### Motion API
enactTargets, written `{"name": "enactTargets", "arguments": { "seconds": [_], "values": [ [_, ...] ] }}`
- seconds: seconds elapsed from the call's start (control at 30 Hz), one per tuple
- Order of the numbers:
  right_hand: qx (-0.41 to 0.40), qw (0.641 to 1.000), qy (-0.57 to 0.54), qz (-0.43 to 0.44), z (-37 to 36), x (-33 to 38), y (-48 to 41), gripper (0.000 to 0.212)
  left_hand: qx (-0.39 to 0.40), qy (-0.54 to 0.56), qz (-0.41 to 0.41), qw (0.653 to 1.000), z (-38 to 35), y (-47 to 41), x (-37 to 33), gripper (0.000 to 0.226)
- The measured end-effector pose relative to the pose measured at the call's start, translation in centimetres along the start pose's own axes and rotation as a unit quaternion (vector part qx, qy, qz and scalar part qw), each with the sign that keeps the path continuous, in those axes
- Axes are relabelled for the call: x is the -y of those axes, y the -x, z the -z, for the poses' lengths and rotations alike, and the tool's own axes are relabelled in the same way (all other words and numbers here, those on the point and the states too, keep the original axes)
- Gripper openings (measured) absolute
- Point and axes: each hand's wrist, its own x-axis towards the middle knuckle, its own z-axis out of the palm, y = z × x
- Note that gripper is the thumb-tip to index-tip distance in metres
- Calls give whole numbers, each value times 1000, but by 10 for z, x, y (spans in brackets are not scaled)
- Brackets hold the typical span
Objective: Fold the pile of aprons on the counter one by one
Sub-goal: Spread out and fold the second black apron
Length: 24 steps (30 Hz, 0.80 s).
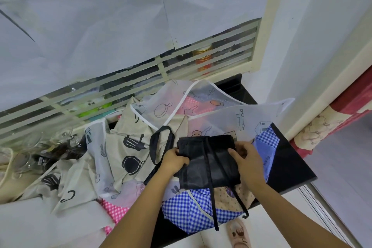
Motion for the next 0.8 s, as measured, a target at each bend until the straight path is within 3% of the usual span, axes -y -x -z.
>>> {"name": "enactTargets", "arguments": {
  "seconds": [0.13,0.2,0.33,0.47,0.63,0.8],
  "values": [
    [36,999,23,-11,-2,-3,-7,12,-31,5,-5,999,-6,0,4,39],
    [52,998,34,-22,-1,-1,-11,13,-50,102,0,994,-9,3,3,36],
    [92,995,31,-31,5,12,-14,6,-41,267,54,961,-4,0,-2,68],
    [138,989,38,-44,11,19,-14,11,28,275,34,960,-1,5,-8,40],
    [156,984,44,-80,10,19,-16,11,20,229,-27,973,0,9,-3,37],
    [171,974,-52,-139,11,30,-8,48,56,238,-45,969,6,26,-18,19]
  ]
}}
